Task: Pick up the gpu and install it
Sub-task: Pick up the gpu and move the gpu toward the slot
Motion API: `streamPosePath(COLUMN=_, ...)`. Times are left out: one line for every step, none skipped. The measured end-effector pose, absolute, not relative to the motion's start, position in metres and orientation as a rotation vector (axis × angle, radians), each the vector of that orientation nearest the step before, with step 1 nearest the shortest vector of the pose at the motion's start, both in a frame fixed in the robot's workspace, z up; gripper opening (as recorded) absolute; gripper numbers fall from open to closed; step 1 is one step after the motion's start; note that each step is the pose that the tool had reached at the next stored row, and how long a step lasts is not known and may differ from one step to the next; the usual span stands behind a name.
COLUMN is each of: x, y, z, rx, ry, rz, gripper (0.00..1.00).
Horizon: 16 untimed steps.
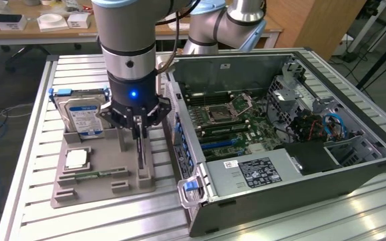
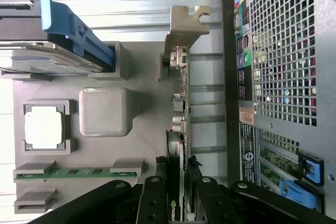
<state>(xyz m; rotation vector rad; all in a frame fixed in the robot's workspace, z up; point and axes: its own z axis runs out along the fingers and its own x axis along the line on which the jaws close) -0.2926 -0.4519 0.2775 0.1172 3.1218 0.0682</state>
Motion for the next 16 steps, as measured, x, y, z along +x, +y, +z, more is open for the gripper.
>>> streamPosePath(x=-0.2926, y=-0.4519, z=0.2783, rx=0.117, ry=3.122, rz=0.068, gripper=0.26)
streamPosePath(x=-0.2926, y=-0.4519, z=0.2784, rx=0.117, ry=3.122, rz=0.068, gripper=0.26)
streamPosePath(x=-0.2926, y=-0.4519, z=0.2784, rx=0.117, ry=3.122, rz=0.068, gripper=0.26)
streamPosePath(x=-0.2926, y=-0.4519, z=0.2784, rx=0.117, ry=3.122, rz=0.068, gripper=0.26)
streamPosePath(x=-0.2926, y=-0.4519, z=0.2784, rx=0.117, ry=3.122, rz=0.068, gripper=0.26)
streamPosePath(x=-0.2926, y=-0.4519, z=0.2785, rx=0.117, ry=3.122, rz=0.068, gripper=0.26)
streamPosePath(x=-0.2926, y=-0.4519, z=0.2786, rx=0.117, ry=3.122, rz=0.068, gripper=0.26)
streamPosePath(x=-0.2926, y=-0.4519, z=0.2786, rx=0.117, ry=3.122, rz=0.068, gripper=0.26)
streamPosePath(x=-0.2926, y=-0.4519, z=0.2786, rx=0.117, ry=3.122, rz=0.068, gripper=0.26)
streamPosePath(x=-0.2926, y=-0.4519, z=0.2786, rx=0.117, ry=3.122, rz=0.068, gripper=0.26)
streamPosePath(x=-0.2926, y=-0.4519, z=0.2785, rx=0.117, ry=3.122, rz=0.068, gripper=0.26)
streamPosePath(x=-0.2926, y=-0.4519, z=0.2785, rx=0.117, ry=3.122, rz=0.068, gripper=0.26)
streamPosePath(x=-0.2926, y=-0.4519, z=0.2786, rx=0.117, ry=3.122, rz=0.068, gripper=0.26)
streamPosePath(x=-0.2926, y=-0.4519, z=0.2786, rx=0.117, ry=3.122, rz=0.068, gripper=0.26)
streamPosePath(x=-0.2926, y=-0.4519, z=0.2786, rx=0.117, ry=3.122, rz=0.068, gripper=0.26)
streamPosePath(x=-0.2926, y=-0.4519, z=0.2786, rx=0.117, ry=3.122, rz=0.068, gripper=0.26)
